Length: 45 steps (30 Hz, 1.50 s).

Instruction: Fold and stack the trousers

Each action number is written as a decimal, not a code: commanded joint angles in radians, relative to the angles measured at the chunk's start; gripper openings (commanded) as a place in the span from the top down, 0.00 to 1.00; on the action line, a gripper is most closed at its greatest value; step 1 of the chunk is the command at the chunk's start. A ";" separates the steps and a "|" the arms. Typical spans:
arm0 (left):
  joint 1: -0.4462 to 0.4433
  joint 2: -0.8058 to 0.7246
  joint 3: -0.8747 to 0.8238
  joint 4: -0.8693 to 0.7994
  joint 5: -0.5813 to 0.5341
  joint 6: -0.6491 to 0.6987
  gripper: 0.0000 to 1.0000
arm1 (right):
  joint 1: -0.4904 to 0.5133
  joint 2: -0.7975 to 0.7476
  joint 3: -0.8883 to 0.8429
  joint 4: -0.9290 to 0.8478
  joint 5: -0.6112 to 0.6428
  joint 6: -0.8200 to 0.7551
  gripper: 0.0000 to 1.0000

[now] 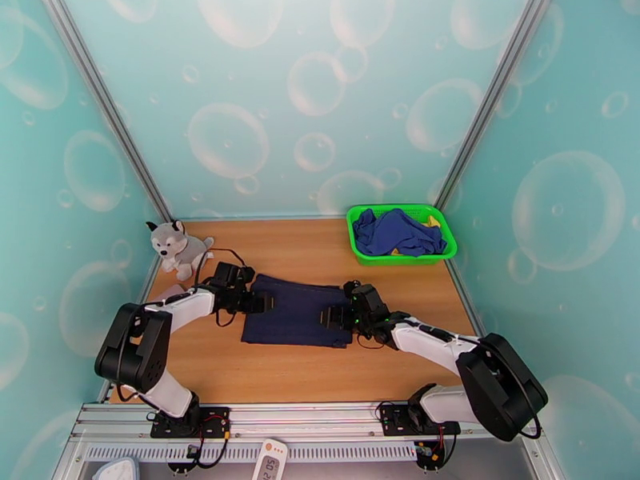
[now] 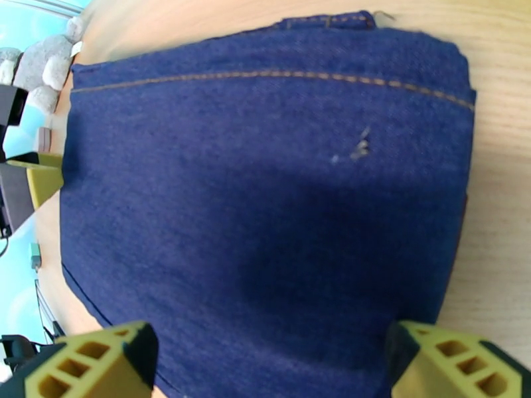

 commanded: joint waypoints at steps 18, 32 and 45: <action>-0.151 0.047 0.185 -0.043 0.106 -0.163 1.00 | -0.004 0.035 -0.033 0.030 -0.017 0.035 0.06; -0.164 0.260 0.974 -0.557 -0.156 -0.099 1.00 | -0.127 -0.227 -0.105 -0.010 -0.031 0.011 0.01; -0.002 0.801 1.592 -0.712 -0.143 -0.072 1.00 | -0.153 -0.282 -0.122 -0.078 -0.046 -0.014 0.01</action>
